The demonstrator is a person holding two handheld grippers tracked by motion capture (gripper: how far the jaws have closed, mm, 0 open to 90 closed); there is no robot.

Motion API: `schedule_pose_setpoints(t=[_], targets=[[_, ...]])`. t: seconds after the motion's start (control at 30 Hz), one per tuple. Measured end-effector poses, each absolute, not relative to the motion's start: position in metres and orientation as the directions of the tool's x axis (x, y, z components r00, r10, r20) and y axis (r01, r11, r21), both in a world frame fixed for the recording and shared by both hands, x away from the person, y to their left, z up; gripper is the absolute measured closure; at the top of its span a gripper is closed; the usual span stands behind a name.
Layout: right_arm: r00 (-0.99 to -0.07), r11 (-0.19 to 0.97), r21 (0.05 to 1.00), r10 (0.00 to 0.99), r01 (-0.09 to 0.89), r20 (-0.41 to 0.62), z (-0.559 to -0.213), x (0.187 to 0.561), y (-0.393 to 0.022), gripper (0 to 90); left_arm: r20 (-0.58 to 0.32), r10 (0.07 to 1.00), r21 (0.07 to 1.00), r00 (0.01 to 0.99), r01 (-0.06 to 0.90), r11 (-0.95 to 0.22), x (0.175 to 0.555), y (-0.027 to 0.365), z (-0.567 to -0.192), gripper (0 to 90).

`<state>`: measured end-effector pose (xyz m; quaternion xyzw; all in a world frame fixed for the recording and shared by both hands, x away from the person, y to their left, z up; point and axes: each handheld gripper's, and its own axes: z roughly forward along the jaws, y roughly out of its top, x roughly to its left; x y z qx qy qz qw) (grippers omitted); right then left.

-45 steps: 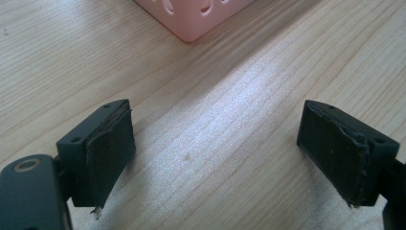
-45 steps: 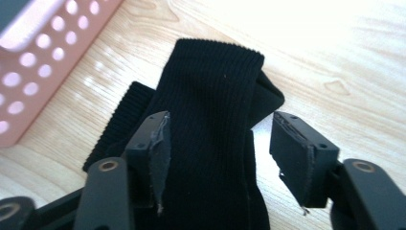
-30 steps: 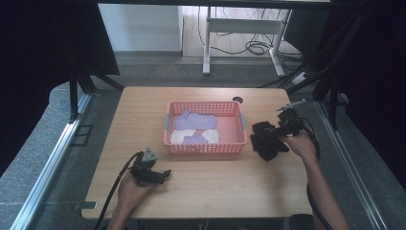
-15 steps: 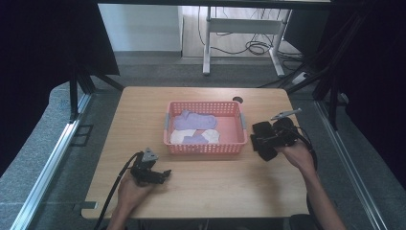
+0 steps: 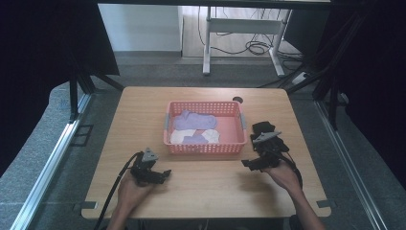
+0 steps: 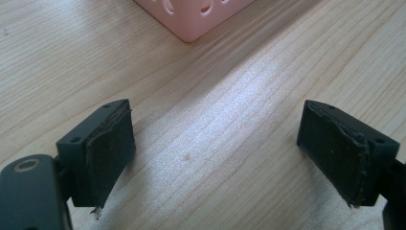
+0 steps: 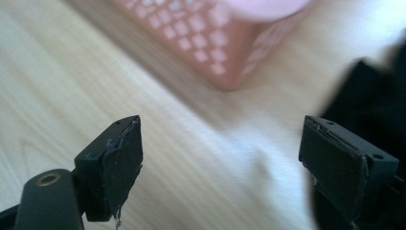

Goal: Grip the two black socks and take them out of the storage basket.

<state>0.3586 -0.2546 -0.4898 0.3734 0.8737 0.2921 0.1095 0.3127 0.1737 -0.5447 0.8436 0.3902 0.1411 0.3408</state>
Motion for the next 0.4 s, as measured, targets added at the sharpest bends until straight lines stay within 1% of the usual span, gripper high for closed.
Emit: schedule_pose_setpoints(t=[0.03, 0.17, 0.2, 0.23, 0.27, 0.4], targets=[[-0.71, 0.562, 0.59, 0.704, 0.58, 0.027, -0.5, 0.355, -0.249, 15.6, -0.029, 0.756, 0.686, 0.654, 0.563, -0.461, 0.313, 0.174, -0.545, 12.5], [-0.725, 0.578, 0.584, 0.689, 0.569, 0.024, -0.511, 0.351, -0.243, 15.4, -0.029, 0.755, 0.686, 0.655, 0.563, -0.461, 0.313, 0.174, -0.545, 12.5], [-0.738, 0.609, 0.56, 0.675, 0.561, 0.005, -0.52, 0.349, -0.239, 15.0, -0.028, 0.755, 0.685, 0.655, 0.562, -0.463, 0.313, 0.174, -0.545, 12.5], [-0.743, 0.623, 0.551, 0.669, 0.554, -0.008, -0.522, 0.349, -0.238, 14.8, -0.028, 0.754, 0.685, 0.656, 0.562, -0.463, 0.313, 0.174, -0.545, 12.5], [-0.745, 0.629, 0.545, 0.666, 0.555, -0.01, -0.525, 0.348, -0.237, 11.6, -0.027, 0.753, 0.685, 0.657, 0.561, -0.464, 0.313, 0.174, -0.545, 12.5], [-0.746, 0.622, 0.556, 0.665, 0.552, -0.003, -0.526, 0.347, -0.236, 13.9, -0.027, 0.753, 0.685, 0.658, 0.56, -0.465, 0.313, 0.174, -0.545, 12.4]])
